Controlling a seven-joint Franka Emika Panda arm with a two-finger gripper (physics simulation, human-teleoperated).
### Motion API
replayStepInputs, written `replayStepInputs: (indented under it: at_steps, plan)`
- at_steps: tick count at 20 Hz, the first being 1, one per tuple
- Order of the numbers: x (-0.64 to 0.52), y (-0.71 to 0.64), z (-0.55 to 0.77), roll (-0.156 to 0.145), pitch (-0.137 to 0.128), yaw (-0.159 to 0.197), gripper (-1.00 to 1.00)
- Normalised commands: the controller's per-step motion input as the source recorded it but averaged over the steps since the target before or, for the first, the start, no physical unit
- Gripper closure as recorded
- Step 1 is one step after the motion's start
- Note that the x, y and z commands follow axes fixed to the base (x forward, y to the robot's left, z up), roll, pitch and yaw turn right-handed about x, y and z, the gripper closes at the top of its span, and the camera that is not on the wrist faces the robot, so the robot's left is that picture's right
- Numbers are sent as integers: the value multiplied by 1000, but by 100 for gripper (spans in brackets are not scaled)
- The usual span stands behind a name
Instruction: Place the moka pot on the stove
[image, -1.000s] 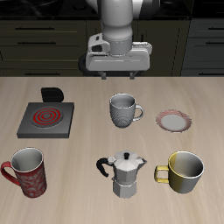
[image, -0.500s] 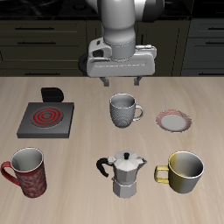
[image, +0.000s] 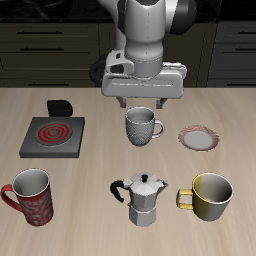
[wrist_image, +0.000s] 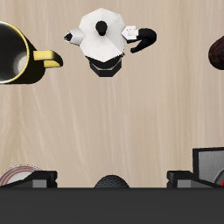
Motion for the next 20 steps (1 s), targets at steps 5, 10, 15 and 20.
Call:
replayStepInputs:
  at_steps: [5, 10, 15, 20]
  plan:
    - [334, 132, -87, -2, 23, -19, -100]
    - [270, 49, -40, -17, -17, 23, -100]
    - [329, 100, 29, -12, 6, 14, -100]
    - [148, -52, 52, -10, -12, 1, -100]
